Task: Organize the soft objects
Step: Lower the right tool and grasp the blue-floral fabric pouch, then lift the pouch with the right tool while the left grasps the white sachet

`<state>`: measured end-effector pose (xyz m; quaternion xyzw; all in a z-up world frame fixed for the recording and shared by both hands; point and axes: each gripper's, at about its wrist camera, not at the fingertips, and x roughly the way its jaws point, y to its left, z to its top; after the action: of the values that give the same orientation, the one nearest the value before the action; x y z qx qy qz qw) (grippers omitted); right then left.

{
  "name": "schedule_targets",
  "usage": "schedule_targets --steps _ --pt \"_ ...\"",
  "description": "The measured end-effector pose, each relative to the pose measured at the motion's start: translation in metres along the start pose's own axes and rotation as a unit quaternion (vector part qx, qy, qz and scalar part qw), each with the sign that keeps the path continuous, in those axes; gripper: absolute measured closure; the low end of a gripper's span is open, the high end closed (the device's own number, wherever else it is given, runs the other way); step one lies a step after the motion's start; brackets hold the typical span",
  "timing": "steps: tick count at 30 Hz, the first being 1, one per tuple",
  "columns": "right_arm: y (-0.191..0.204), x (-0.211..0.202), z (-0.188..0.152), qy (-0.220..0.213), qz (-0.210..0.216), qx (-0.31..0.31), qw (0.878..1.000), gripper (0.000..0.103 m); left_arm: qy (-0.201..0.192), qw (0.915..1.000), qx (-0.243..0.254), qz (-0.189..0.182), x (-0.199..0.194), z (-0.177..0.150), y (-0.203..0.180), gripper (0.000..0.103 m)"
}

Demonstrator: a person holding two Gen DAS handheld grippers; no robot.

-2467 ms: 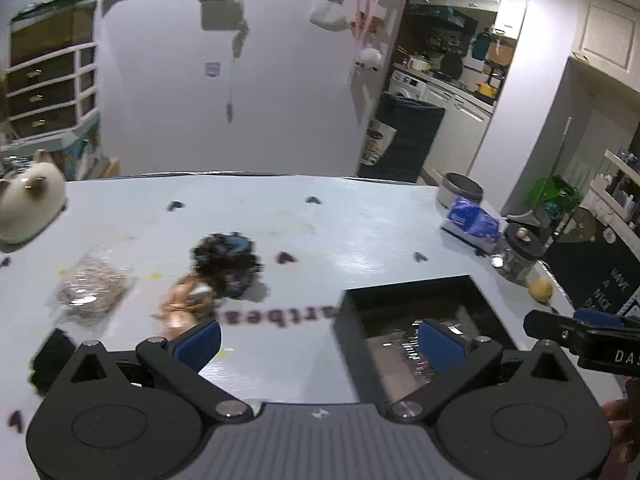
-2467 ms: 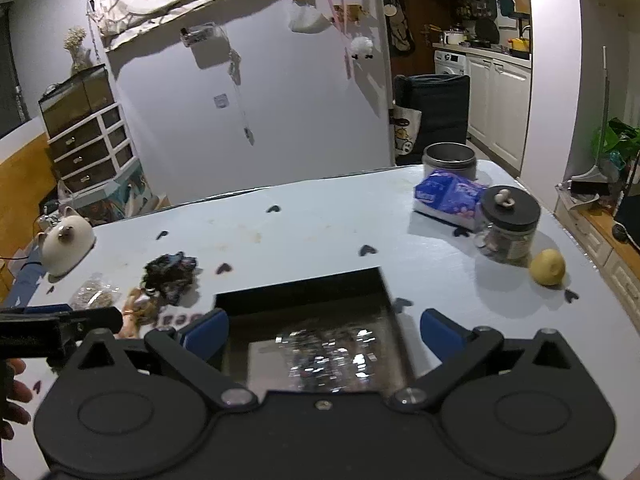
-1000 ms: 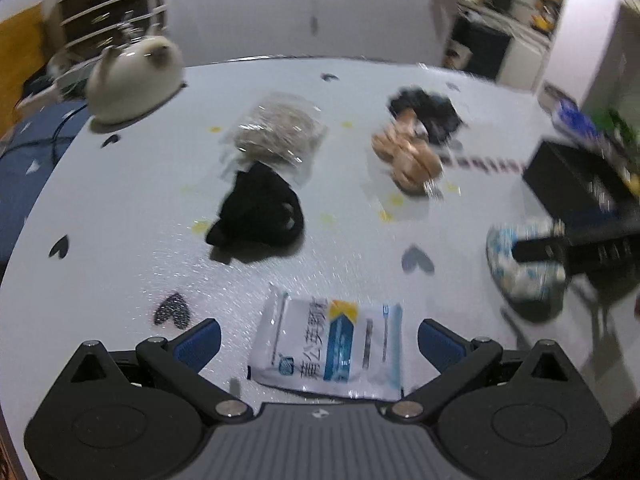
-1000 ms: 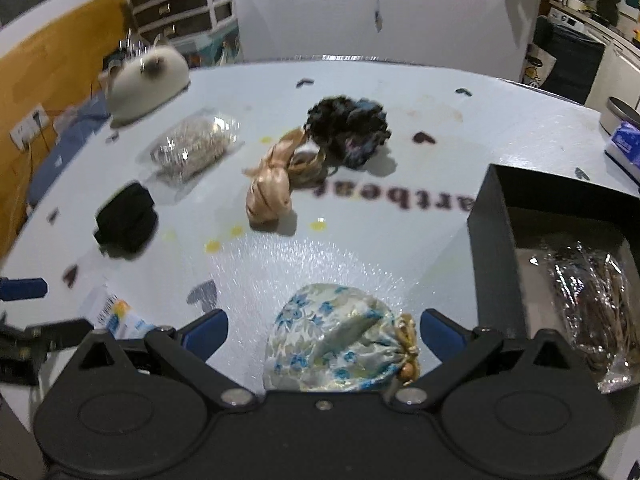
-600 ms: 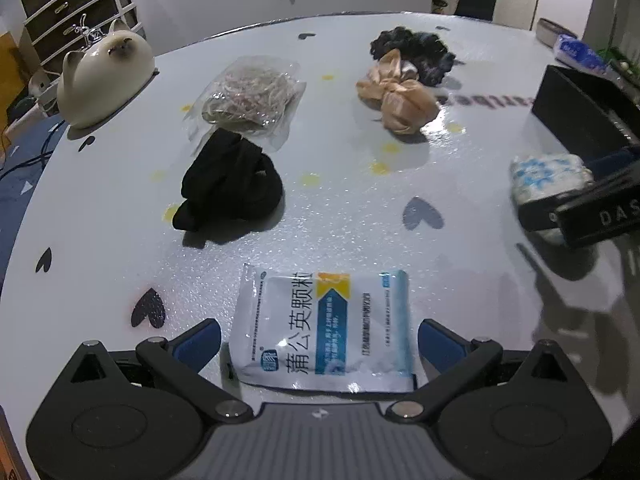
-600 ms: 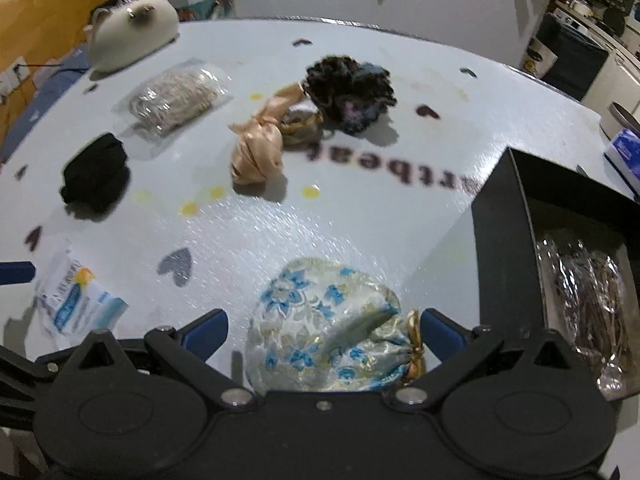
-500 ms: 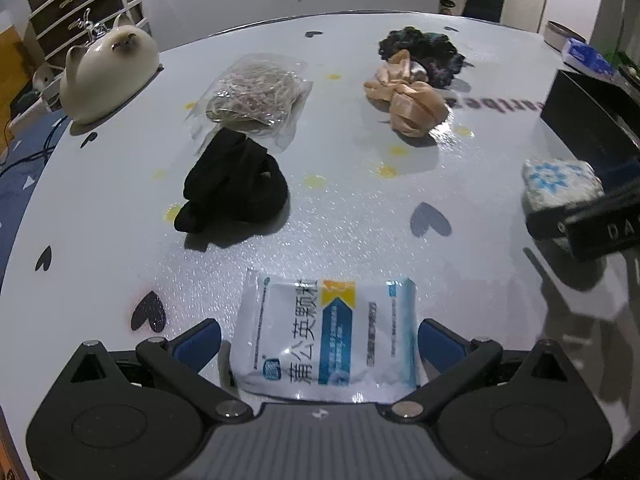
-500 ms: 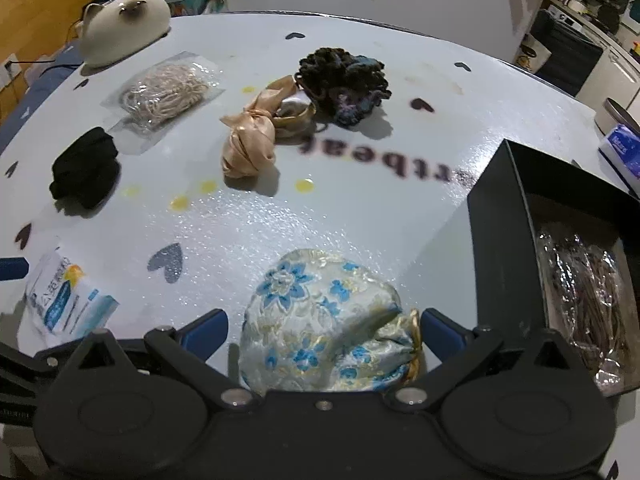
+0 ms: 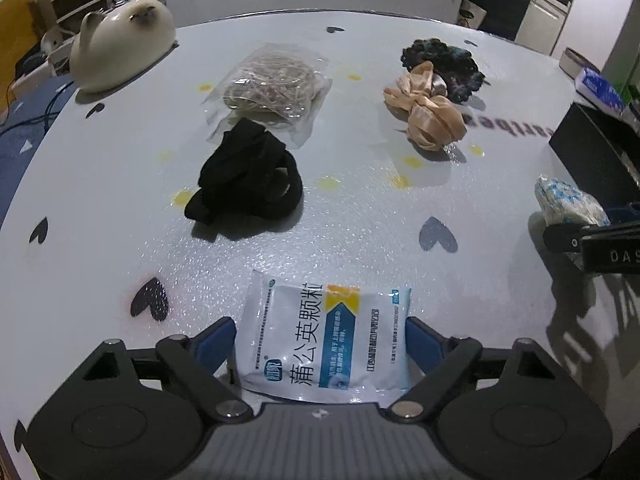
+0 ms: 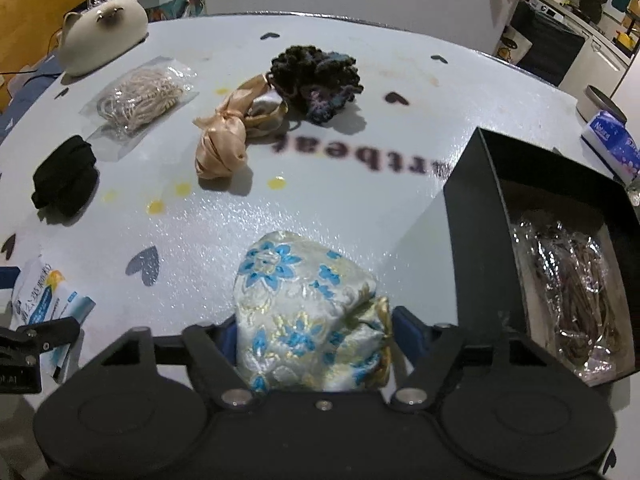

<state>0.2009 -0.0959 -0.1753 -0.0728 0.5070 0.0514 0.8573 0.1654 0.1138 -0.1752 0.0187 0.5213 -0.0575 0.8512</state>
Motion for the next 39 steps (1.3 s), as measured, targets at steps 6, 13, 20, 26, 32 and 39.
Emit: schedule_targets --steps 6,13,20,26,32,39 --pt "0.003 -0.013 -0.001 -0.017 0.008 -0.011 1.000 0.048 -0.019 0.9991 -0.036 -0.010 -0.016 -0.002 0.010 0.016" --pt "0.000 -0.035 -0.004 -0.047 0.025 -0.010 0.999 0.062 -0.059 0.9961 -0.062 -0.020 -0.043 0.006 0.015 0.016" --pt "0.003 -0.038 -0.008 -0.040 0.051 -0.032 0.997 0.042 -0.062 0.9959 -0.061 -0.025 -0.046 0.007 0.006 0.016" --pt "0.003 -0.029 -0.017 -0.020 0.082 -0.020 0.996 0.009 -0.054 0.9964 -0.062 -0.020 -0.046 0.001 0.008 0.016" --pt "-0.009 -0.019 -0.013 -0.010 0.092 0.010 0.996 0.003 -0.052 0.9962 -0.069 -0.015 -0.047 -0.003 0.012 0.016" --pt "0.001 -0.003 -0.011 0.016 0.105 -0.009 0.994 0.021 -0.052 0.9958 -0.074 -0.014 -0.049 -0.005 0.013 0.016"
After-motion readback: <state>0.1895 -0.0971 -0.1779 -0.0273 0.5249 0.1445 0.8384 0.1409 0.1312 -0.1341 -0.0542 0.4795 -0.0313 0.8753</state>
